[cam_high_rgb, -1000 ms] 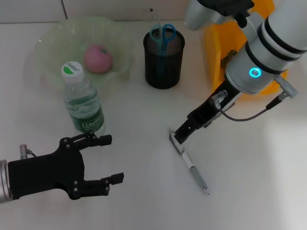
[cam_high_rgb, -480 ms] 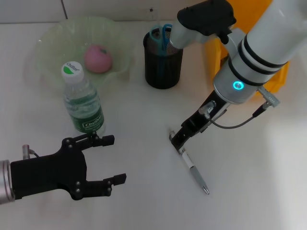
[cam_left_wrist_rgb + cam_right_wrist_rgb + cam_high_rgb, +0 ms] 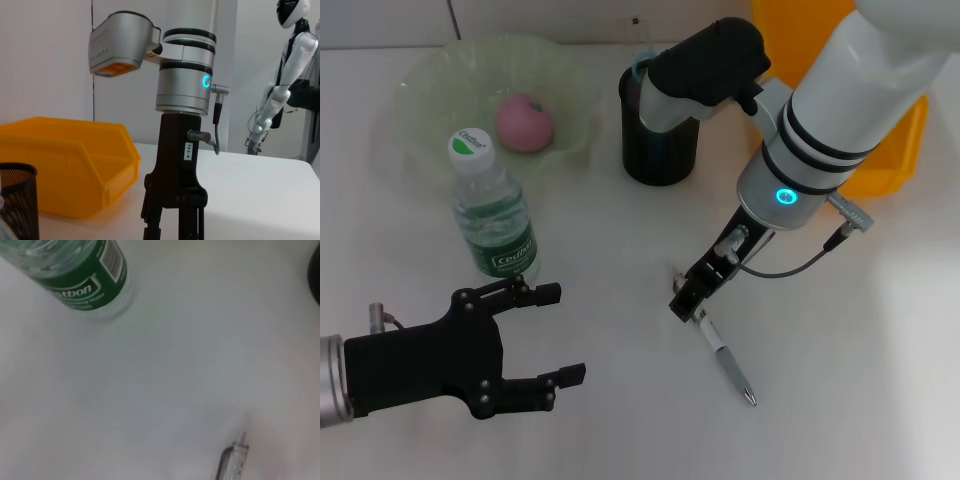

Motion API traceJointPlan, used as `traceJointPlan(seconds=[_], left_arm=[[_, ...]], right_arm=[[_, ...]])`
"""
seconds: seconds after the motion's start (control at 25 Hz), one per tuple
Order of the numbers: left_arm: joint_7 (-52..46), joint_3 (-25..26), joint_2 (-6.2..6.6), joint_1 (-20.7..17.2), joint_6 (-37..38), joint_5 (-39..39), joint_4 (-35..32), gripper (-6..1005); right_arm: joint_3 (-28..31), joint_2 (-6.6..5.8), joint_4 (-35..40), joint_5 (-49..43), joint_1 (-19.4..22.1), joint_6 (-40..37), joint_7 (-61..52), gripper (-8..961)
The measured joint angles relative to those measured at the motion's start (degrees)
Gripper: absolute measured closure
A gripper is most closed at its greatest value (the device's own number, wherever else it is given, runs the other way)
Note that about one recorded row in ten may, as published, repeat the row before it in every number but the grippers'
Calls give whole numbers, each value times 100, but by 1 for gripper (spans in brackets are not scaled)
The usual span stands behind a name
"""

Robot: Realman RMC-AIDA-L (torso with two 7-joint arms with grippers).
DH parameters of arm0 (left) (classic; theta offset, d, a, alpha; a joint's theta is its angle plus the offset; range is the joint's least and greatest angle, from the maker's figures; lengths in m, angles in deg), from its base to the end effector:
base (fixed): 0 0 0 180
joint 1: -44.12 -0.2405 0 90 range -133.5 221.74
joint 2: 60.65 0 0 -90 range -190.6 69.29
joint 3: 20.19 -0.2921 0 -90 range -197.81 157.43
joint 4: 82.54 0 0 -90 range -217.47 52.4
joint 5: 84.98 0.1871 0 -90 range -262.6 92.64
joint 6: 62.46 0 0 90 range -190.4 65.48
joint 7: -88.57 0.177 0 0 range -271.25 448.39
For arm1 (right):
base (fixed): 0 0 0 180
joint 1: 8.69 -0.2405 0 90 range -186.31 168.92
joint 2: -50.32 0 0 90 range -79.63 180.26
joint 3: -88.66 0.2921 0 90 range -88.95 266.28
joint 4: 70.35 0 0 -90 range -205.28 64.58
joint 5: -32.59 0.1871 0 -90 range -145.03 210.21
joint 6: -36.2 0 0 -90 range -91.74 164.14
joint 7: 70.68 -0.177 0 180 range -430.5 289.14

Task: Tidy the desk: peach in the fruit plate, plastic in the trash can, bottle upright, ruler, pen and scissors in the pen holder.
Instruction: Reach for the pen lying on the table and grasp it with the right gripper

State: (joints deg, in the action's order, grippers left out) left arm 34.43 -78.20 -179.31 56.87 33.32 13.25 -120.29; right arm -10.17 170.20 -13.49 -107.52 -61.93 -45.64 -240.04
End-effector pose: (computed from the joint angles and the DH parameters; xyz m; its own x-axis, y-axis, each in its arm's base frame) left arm -0.2933 0.2338 -0.0620 0.8315 0.0902 0.5482 0.2206 -0.9592 -0.1768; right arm 0.1636 0.3623 -0.1290 0.6163 -0.7101 0.3405 -0.6005 -0.7035 -0.3802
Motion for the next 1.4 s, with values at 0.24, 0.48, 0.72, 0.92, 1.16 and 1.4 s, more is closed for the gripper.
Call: traceJointPlan(seconds=[0.24, 0.48, 0.72, 0.92, 1.16, 1.4], left_arm=[[13, 0, 1, 22, 2, -6, 56, 135], [64, 1, 1, 25, 2, -14, 75, 135], [80, 1, 1, 36, 11, -19, 121, 135], [86, 1, 1, 35, 11, -23, 128, 135], [90, 1, 1, 32, 11, -25, 136, 135], [130, 1, 1, 33, 3, -42, 194, 135]], right_arm=[[-303, 0, -58, 133, -88, 140, 0, 127], [-458, 0, -128, 122, -137, 191, 0, 127], [-539, -1, -281, 133, -242, 250, 0, 126], [-612, 0, -282, 137, -249, 280, 0, 127], [-612, -1, -294, 142, -249, 286, 0, 218], [-610, -1, -332, 142, -255, 333, 0, 352]])
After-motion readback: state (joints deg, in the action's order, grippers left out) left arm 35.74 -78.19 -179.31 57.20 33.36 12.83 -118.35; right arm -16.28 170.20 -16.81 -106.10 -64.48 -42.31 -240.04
